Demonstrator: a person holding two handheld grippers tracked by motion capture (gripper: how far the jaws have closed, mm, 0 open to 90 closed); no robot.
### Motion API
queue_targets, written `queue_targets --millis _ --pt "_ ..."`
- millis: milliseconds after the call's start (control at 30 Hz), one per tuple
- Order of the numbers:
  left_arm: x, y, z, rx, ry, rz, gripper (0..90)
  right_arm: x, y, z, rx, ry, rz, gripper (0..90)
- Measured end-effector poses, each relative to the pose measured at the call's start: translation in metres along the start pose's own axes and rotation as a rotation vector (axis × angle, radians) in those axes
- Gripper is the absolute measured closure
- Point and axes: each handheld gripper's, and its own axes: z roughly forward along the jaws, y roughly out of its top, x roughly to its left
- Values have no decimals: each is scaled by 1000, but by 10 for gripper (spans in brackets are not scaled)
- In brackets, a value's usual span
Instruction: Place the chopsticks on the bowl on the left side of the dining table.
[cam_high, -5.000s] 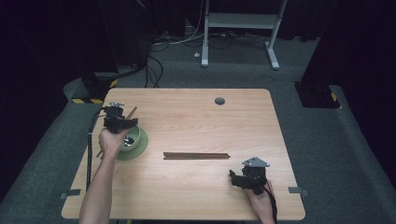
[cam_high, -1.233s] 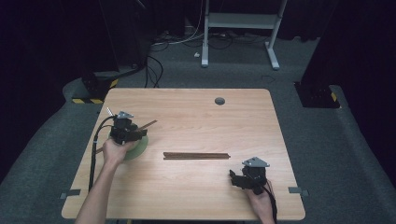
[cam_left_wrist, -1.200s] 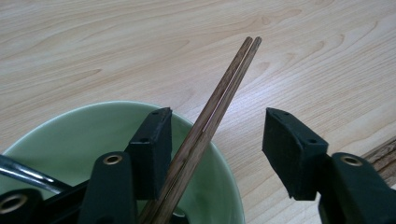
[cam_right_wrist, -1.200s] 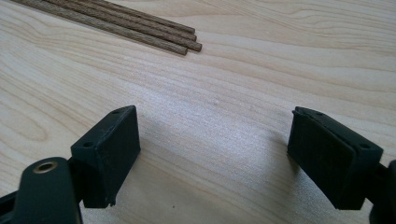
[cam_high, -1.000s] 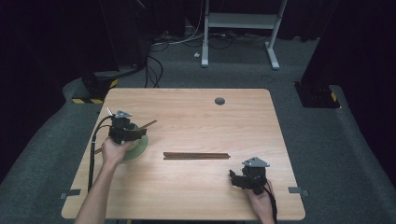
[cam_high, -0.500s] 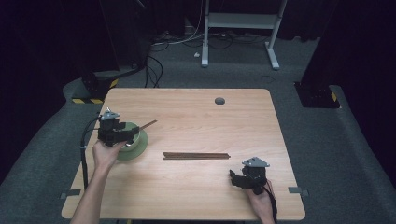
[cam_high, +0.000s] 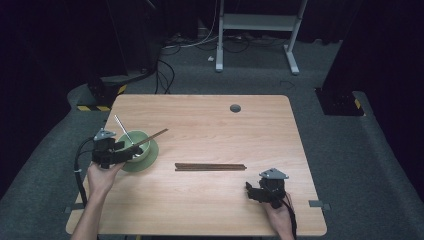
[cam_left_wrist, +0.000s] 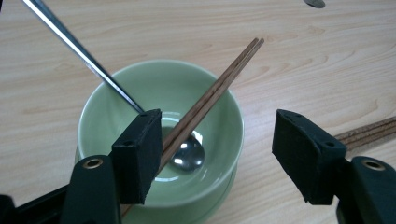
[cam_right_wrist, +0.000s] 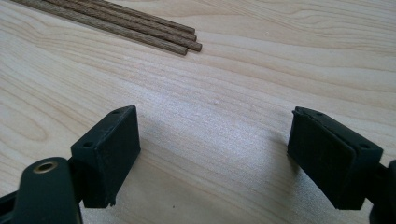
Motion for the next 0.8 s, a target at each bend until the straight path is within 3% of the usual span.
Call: queue_targets --millis 300,800 --pt "4 -23 -11 11 15 -32 350 0 0 0 0 0 -1 165" --pt "15 -46 -10 41 39 -96 350 0 0 0 -1 -1 -1 165"
